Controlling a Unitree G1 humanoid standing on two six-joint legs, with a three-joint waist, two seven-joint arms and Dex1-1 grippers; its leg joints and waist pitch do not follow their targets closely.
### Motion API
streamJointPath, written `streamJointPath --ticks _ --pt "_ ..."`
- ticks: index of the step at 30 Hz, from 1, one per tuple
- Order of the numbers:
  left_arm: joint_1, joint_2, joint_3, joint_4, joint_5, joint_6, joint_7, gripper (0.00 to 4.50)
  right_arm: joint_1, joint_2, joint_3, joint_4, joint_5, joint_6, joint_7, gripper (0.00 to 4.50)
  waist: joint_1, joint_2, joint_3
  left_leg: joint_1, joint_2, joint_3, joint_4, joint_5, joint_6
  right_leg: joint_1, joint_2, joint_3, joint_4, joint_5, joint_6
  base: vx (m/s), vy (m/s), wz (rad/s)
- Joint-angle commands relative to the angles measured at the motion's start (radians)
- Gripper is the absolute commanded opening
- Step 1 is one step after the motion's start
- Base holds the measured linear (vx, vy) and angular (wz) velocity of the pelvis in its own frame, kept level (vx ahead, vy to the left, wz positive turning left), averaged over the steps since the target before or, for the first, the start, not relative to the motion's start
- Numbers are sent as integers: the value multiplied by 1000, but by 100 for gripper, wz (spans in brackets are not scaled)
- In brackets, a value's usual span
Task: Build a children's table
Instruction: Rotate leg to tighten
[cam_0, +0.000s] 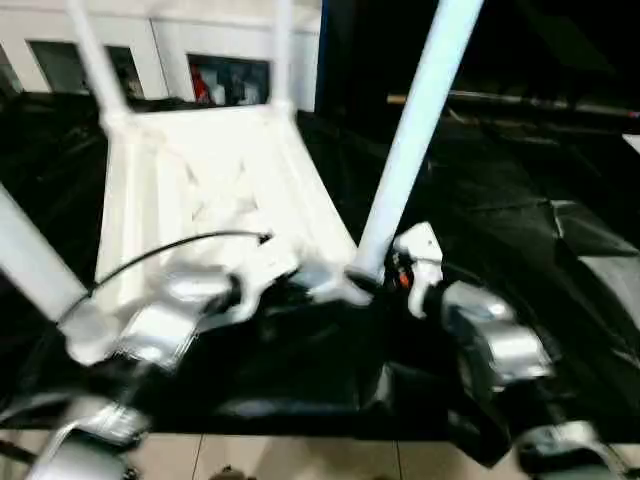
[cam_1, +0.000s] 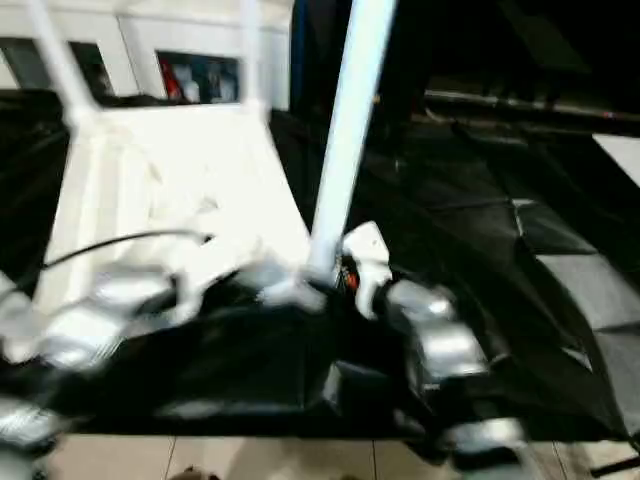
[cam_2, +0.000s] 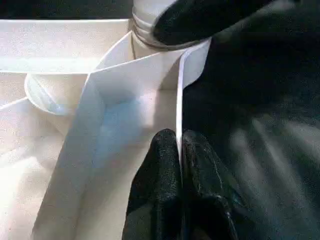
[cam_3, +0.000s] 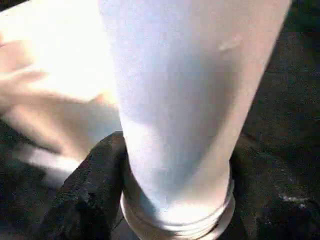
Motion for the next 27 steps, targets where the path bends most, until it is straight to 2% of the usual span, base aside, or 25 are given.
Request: streamJointPath --ticks 1,6,8,9,12,14,15,16,20,23,25,27 --pt "9 -74 -18 57 -21 21 94 0 -3 43 30 21 -15 21 -71 265 -2 -8 -48 10 38 -26 -71 -261 -13 28 -70 47 -97 -400 -125 0 0 0" --pt "-22 -139 -32 89 1 32 136 0 -3 94 69 13 -31 4 -65 265 2 -5 -53 5 36 -20 -67 -202 23 31 -64 49 -88 -258 -141 0 0 0" --pt "-25 -139 -33 91 5 27 133 0 -1 94 73 5 -25 5 -48 265 5 -6 -53 4 36 -20 -67 -204 32 32 -65 49 -88 -252 -145 0 0 0" --pt "-25 -138 -33 92 9 23 132 0 1 94 75 -1 -22 5 -40 321 6 -5 -53 4 36 -21 -67 -205 34 33 -66 48 -89 -259 -145 0 0 0" --pt "-16 -108 -28 78 8 1 92 0 -1 68 61 -25 -11 -12 -9 337 5 -5 -50 4 37 -22 -71 -236 31 30 -67 48 -95 -313 -133 0 0 0" --pt "0 -72 -28 55 -3 -41 45 0 -7 22 73 -40 -8 -19 63 364 3 -4 -50 2 38 -24 -72 -243 29 32 -67 48 -96 -320 -128 0 0 0" --pt "15 -45 -20 31 -21 -67 -5 0 -7 -28 94 -56 -9 -24 149 377 3 -5 -52 1 39 -25 -71 -236 35 35 -67 47 -93 -302 -128 0 0 0" --pt "15 -45 -20 31 -21 -67 -5 0 -7 -28 94 -56 -9 -24 149 382 3 -4 -51 -1 40 -24 -69 -225 43 35 -66 47 -90 -272 -135 0 0 0" --pt "58 35 -13 -39 -64 -94 -141 0 8 -155 132 -116 14 -22 367 385 6 -7 -53 -3 39 -20 -65 -188 63 38 -67 48 -86 -235 -150 0 0 0" --pt "74 68 -11 -65 -83 -90 -190 0 12 -197 140 -141 25 -23 441 385 4 -6 -53 -3 40 -18 -63 -166 83 36 -63 47 -81 -190 -171 0 0 0" --pt "98 106 -4 -106 -121 -77 -263 0 12 -239 147 -162 40 -9 518 385 4 -7 -53 -2 42 -18 -64 -165 82 37 -63 46 -78 -187 -184 0 0 0" --pt "113 139 -1 -130 -141 -72 -314 0 8 -266 155 -169 45 1 563 385 4 -3 -54 0 45 -18 -63 -151 89 33 -61 46 -74 -158 -202 0 0 0"
